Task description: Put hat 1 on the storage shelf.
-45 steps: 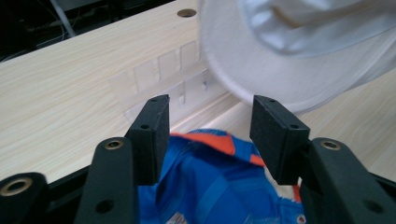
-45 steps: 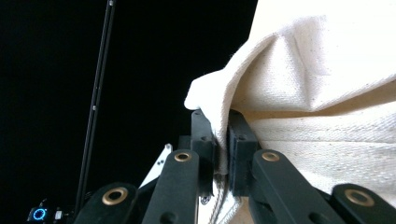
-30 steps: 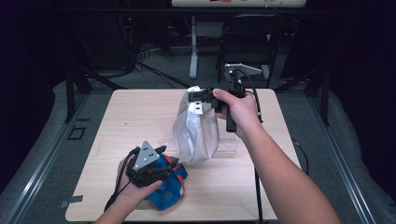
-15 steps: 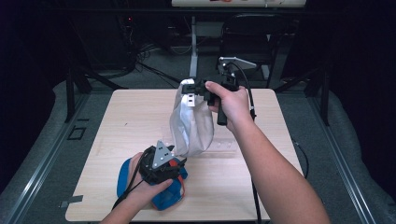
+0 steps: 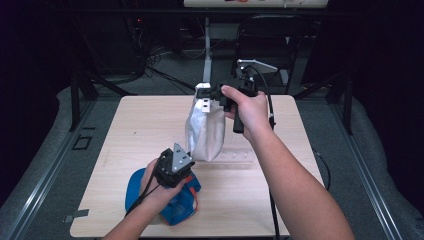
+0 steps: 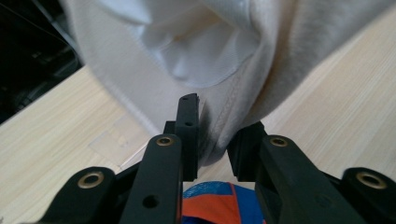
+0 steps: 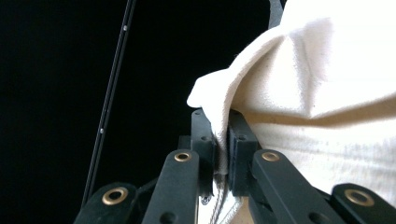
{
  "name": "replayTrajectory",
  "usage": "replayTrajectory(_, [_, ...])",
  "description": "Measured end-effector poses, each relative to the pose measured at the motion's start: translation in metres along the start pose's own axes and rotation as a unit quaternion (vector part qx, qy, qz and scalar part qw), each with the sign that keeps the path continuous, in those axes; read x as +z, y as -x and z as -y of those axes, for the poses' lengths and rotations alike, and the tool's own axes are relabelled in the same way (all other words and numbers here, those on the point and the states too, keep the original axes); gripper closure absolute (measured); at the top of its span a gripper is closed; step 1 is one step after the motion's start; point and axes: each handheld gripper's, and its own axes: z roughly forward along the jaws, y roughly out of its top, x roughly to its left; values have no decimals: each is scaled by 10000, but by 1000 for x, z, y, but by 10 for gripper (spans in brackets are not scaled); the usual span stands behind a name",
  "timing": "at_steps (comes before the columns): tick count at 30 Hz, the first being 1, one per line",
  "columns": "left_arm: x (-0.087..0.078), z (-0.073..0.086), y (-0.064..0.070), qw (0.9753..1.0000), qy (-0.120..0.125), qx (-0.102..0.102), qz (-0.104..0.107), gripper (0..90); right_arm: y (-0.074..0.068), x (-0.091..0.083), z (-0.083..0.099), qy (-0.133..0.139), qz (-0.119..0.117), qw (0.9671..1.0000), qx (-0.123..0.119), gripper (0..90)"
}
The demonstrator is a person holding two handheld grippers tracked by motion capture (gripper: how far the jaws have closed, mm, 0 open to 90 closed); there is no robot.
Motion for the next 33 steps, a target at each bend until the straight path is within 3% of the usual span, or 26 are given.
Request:
replayTrajectory(1, [0,0,0,10000,0,0,0,777,0,0,0,0,0,10000,0,840])
replayTrajectory(2, [1,0,-13,9999,4,-115,109,781,2,-1,-1,21,-2,10000,31,840])
replayTrajectory(3, [1,0,-13,9999,4,-115,109,782,2,-1,-2,26,9,10000,29,841])
replayTrajectory(6, [4,1,-31,9994,102,-205,247,786,3,0,-3,61,-10,10000,49,840])
replayTrajectory(11, [9,2,-44,9983,169,-415,360,787,5,5,-4,92,12,9999,41,841])
replayTrajectory(15, [14,4,-45,9979,186,-488,376,786,7,8,-4,88,67,9999,22,841])
replayTrajectory(20, [26,6,-42,9954,287,-738,533,786,14,12,-4,104,105,9999,71,841])
replayTrajectory(26, [36,13,-41,9934,348,-878,645,786,19,15,-4,79,168,9998,61,840])
replayTrajectory(33, [43,22,-42,9914,409,-1046,669,785,24,20,-4,39,231,9997,82,840])
